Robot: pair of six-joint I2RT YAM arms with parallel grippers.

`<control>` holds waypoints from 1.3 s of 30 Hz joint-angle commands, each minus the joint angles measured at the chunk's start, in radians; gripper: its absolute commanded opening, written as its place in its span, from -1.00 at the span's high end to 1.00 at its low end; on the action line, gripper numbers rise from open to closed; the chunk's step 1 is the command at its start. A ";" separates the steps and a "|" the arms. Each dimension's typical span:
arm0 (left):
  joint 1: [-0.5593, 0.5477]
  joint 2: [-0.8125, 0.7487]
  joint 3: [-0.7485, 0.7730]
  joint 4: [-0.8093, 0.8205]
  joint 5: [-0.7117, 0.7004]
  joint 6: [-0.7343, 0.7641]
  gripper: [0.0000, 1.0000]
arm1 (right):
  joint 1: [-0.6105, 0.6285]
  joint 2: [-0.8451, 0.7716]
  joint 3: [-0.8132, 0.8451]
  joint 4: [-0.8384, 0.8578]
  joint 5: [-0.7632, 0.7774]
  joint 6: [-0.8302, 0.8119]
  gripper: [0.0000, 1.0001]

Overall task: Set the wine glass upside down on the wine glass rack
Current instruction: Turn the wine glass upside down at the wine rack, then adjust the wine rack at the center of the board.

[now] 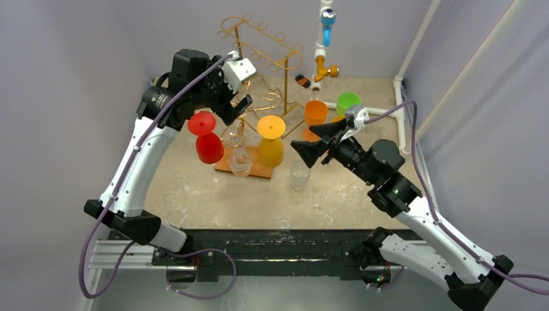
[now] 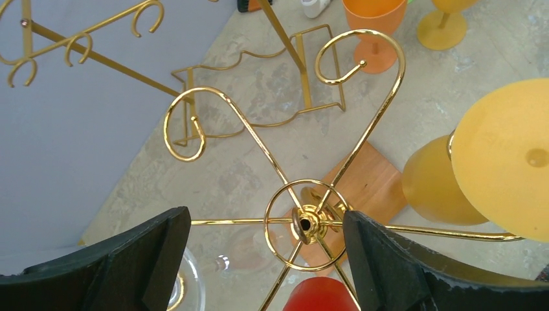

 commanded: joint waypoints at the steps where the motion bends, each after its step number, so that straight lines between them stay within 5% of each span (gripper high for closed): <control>1: -0.004 -0.004 0.034 -0.054 -0.009 -0.048 -0.80 | -0.042 0.088 0.197 -0.107 0.033 -0.001 -0.70; 8: -0.004 -0.004 0.025 -0.072 -0.021 -0.011 -0.07 | -0.137 0.329 0.439 -0.160 -0.043 0.047 -0.66; 14: -0.004 0.002 0.012 -0.072 -0.018 0.002 0.07 | -0.141 0.528 0.620 -0.196 -0.085 0.052 -0.62; 25: -0.004 -0.013 -0.025 -0.078 -0.040 0.049 0.28 | -0.151 0.697 0.706 -0.151 -0.125 0.064 -0.50; 39: -0.004 -0.031 -0.080 -0.042 -0.099 0.082 0.46 | -0.157 0.685 0.594 -0.069 -0.220 0.117 0.23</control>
